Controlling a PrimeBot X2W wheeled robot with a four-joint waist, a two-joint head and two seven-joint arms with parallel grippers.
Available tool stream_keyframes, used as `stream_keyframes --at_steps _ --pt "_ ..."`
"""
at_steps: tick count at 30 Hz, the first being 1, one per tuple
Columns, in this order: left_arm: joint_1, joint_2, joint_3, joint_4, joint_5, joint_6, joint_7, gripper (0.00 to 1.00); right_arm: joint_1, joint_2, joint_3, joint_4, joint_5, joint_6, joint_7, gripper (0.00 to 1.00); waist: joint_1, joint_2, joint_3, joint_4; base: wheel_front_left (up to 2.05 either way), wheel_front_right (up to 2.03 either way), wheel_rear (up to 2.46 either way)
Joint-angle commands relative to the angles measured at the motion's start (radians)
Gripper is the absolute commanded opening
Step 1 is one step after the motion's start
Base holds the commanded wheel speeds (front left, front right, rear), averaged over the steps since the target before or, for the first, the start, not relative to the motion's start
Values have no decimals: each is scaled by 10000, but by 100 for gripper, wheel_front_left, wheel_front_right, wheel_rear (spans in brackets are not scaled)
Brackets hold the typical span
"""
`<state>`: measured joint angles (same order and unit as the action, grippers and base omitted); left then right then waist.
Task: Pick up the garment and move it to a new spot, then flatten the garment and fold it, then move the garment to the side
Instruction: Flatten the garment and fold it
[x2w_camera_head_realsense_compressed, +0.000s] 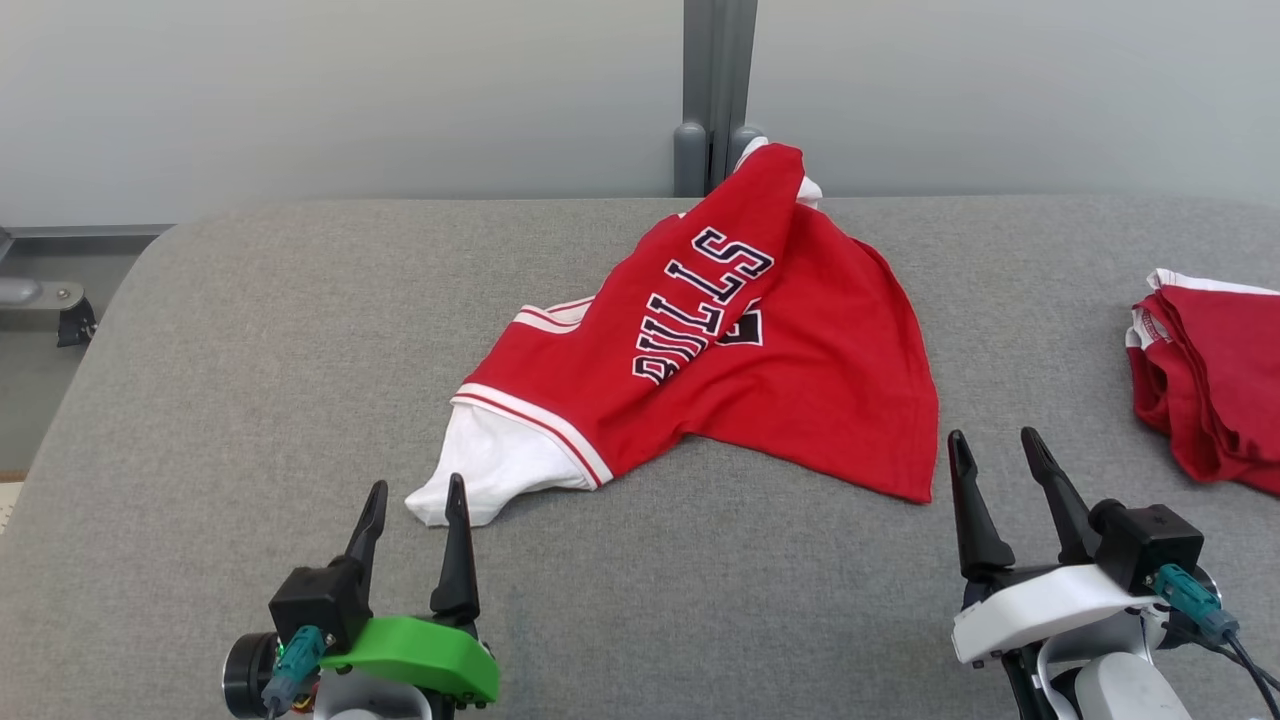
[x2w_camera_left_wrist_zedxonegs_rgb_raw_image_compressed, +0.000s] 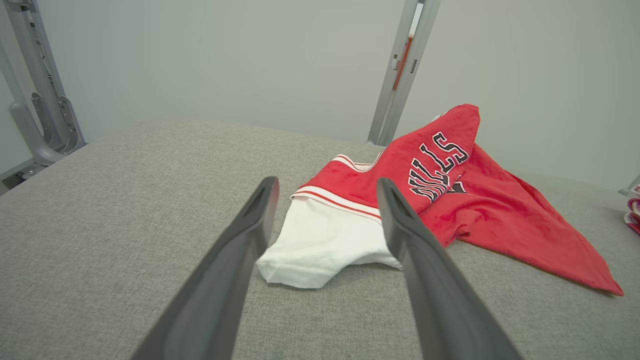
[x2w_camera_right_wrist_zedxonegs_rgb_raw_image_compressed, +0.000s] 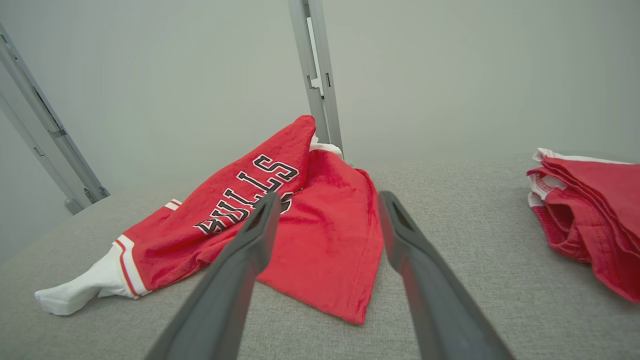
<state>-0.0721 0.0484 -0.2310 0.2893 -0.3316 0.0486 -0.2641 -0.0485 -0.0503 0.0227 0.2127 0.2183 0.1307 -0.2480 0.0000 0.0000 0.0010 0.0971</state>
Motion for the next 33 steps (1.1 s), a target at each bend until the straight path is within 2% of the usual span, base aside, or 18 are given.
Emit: stream_keyframes --at_steps 1,15,26,33 --pt "101 40 0 -13 107 40 -2 100 59 -10 16 27 16 1 4 100 0 0 -1 2 0 0 0" --pt "230 40 -82 367 -126 48 -1 100 173 -10 66 -9 11 1 90 100 0 0 -17 48 0 0 0" --pt "-1209 159 180 2644 -744 -137 1032 100 -111 -11 244 -128 -61 1 211 100 0 0 580 -269 0 0 0" --pt "-2276 406 554 4153 -1060 9 1366 100 -289 -12 292 -127 -117 1 229 100 0 0 1062 -763 0 0 0"
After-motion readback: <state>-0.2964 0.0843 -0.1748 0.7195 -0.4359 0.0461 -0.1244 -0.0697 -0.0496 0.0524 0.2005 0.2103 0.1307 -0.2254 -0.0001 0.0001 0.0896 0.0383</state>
